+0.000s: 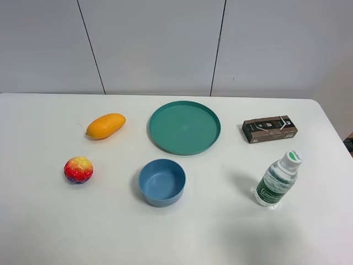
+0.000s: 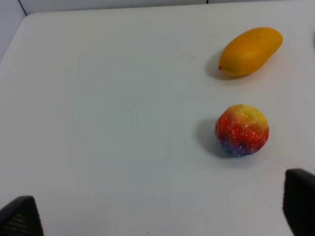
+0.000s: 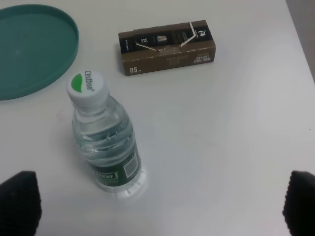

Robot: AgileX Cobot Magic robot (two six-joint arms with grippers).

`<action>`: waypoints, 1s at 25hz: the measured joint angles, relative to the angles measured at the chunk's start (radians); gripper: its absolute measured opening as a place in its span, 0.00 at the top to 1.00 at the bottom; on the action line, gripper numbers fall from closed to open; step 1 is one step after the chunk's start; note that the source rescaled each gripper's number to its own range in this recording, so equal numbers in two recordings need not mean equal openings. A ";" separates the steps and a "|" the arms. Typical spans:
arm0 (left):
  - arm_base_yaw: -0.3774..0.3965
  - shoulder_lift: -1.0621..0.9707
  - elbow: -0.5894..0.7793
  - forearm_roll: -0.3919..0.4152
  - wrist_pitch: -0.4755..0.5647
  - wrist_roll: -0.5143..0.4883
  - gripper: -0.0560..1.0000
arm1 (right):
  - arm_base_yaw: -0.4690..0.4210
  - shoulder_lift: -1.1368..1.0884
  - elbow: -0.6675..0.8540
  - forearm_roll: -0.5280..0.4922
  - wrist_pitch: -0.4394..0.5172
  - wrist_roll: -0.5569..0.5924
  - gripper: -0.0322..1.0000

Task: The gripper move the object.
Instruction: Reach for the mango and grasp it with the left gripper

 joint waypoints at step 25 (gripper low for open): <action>0.000 0.631 -0.274 -0.020 -0.038 0.164 0.00 | 0.000 0.000 0.000 0.000 0.000 0.000 0.00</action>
